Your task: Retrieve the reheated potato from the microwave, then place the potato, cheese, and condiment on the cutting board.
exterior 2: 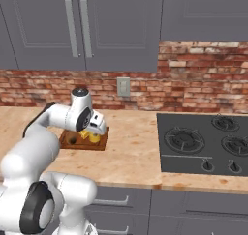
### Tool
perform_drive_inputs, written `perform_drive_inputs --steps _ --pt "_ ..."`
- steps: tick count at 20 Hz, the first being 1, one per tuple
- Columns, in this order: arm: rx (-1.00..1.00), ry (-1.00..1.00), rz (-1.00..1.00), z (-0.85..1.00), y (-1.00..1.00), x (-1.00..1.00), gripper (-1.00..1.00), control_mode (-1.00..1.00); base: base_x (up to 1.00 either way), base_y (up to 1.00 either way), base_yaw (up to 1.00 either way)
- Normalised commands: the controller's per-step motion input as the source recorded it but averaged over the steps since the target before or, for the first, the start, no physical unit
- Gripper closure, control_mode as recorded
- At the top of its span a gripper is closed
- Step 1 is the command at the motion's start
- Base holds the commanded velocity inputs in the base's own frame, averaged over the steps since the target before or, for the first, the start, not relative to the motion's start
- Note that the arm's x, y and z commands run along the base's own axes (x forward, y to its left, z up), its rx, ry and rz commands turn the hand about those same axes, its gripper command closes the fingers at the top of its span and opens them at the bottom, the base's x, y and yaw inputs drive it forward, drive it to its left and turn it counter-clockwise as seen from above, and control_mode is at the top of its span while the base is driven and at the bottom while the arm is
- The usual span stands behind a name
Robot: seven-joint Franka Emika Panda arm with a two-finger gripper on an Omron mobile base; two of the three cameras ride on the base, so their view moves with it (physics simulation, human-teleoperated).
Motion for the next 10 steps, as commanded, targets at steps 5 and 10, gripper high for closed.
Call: perform_drive_inputs --steps 5,10 --pt "0.0 0.0 0.06 0.32 -0.05 -0.49 -1.0 -1.0 0.0 0.0 0.0" --pt "0.0 0.0 0.03 0.38 -0.04 -0.53 -1.0 -1.0 0.0 0.0 0.0"
